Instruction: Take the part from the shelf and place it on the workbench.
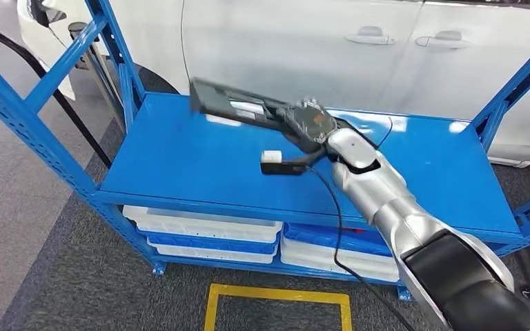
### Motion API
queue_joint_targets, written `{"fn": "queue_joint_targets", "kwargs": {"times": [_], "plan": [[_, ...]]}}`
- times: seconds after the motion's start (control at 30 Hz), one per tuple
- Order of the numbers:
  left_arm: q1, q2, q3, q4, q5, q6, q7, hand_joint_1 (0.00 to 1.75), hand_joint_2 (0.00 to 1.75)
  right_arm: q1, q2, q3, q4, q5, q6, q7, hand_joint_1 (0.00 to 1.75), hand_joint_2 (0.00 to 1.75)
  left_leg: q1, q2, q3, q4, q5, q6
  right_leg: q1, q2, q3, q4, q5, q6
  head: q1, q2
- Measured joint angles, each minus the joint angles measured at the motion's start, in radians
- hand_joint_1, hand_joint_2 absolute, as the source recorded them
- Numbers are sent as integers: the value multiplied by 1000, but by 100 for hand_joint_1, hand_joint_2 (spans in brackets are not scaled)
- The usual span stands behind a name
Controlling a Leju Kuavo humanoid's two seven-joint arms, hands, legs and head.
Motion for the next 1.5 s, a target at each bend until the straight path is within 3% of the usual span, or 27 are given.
{"fn": "queue_joint_targets", "kwargs": {"times": [0.07,0.1,0.13,0.17,0.27,0.3,0.37,0.47,0.57,0.63,0.67,0.7,0.77,0.83,0.97,1.03,1.1,1.13,1.17,1.2,1.27,1.33,1.43,1.5], "plan": [[-2,-1,-8,0,-6,27,-25,0,175,-5,-2,-46,-150,-289,102,-61,175,175,-1,0,0,0,-1,4,-2,-2,-56,129,-62,9,0,0],[-2,-1,-13,0,-9,44,-40,0,175,-6,-6,-66,-219,-433,158,-79,174,175,-1,-1,1,0,-3,6,-3,-3,-79,179,-77,12,0,0],[-2,-1,-17,0,-8,62,-56,0,175,-3,-12,-83,-287,-577,218,-92,173,175,-1,-4,4,0,-4,7,-3,-3,-86,196,-71,12,0,0],[-1,-2,-20,0,-5,78,-73,0,175,4,-22,-98,-352,-713,277,-101,172,175,-1,-7,8,0,-6,6,-3,-3,-76,174,-46,10,0,0],[3,-6,-21,1,26,75,-105,0,175,34,-54,-122,-515,-1011,422,-110,172,175,-3,-16,17,1,-13,0,5,-5,9,-15,52,-9,0,0],[4,-7,-19,2,42,50,-111,0,175,44,-62,-124,-558,-1086,462,-107,173,175,-5,-16,17,1,-15,-4,9,-5,28,-58,62,-16,0,0],[7,-7,-10,2,72,-6,-127,0,175,74,-72,-124,-631,-1223,532,-96,173,175,-6,-13,18,-1,-16,-13,15,-4,38,-84,59,-24,0,0],[16,-6,5,2,97,-34,-154,0,175,153,-85,-123,-731,-1369,609,-86,173,175,-6,-8,15,18,-38,-28,7,-5,55,-107,61,-37,0,0],[23,-5,16,2,105,-37,-163,0,175,244,-88,-118,-809,-1422,651,-84,174,175,-3,-4,-60,183,-122,-39,4,-8,65,-117,62,-47,0,0],[28,-4,21,2,106,-36,-160,0,175,295,-91,-113,-845,-1427,663,-84,175,175,0,-2,-107,273,-145,-45,4,-7,65,-114,60,-47,0,0],[30,-4,24,2,107,-33,-156,0,175,316,-92,-111,-860,-1429,669,-83,175,175,1,-1,-107,269,-131,-47,4,-7,65,-112,59,-45,0,0],[31,-3,26,2,110,-27,-152,0,175,338,-93,-110,-876,-1428,676,-81,175,175,2,0,-88,228,-102,-47,3,-6,66,-110,57,-44,0,0],[33,-1,30,2,116,-12,-148,0,175,391,-93,-108,-918,-1409,690,-75,175,175,3,0,-20,90,-42,-44,4,-5,67,-101,49,-36,0,0],[33,0,35,2,127,-3,-146,0,175,447,-92,-102,-957,-1383,694,-71,175,175,1,-1,21,7,-19,-32,7,-4,65,-94,44,-25,0,0],[32,0,50,2,139,9,-106,0,175,508,-90,-90,-997,-1370,683,-67,175,175,-1,-3,22,-1,-18,-7,4,-5,58,-78,31,-5,0,0],[31,0,55,2,145,10,-82,0,175,519,-84,-89,-1006,-1369,664,-59,175,175,1,-1,22,-3,-15,2,1,-5,21,7,-21,3,0,0],[31,0,62,2,149,8,-67,0,175,531,-76,-90,-1008,-1368,642,-51,175,175,-1,0,21,-3,-14,6,0,-5,-42,145,-84,8,0,0],[32,0,64,2,150,7,-62,0,175,539,-71,-92,-1008,-1367,632,-45,175,175,-2,0,21,-2,-13,7,0,-5,-63,191,-98,9,0,0],[34,0,66,2,149,7,-58,0,175,545,-66,-93,-1008,-1367,623,-39,175,175,-3,0,20,-1,-12,8,0,-5,-67,201,-94,7,0,0],[35,0,68,2,148,7,-55,0,175,550,-61,-95,-1008,-1366,616,-32,175,175,-5,0,20,0,-12,8,0,-5,-50,171,-72,4,0,0],[36,-2,70,2,147,6,-51,0,175,554,-50,-97,-1013,-1360,606,-19,175,175,-8,-1,20,0,-11,7,4,-4,20,36,-9,-10,0,0],[37,-4,71,3,146,3,-47,0,175,556,-40,-99,-1020,-1349,600,-11,175,175,-12,-2,17,2,-8,1,11,-4,69,-65,27,-22,0,0],[37,-5,72,3,146,-2,-41,0,175,562,-32,-104,-1023,-1337,599,-3,175,175,-13,-1,13,2,-3,-13,12,-6,75,-90,38,-30,0,0],[38,-5,72,3,145,-3,-39,0,175,564,-29,-108,-1023,-1334,599,1,175,175,-12,-1,2,28,-33,-23,7,-10,72,-101,51,-40,0,0]]}}
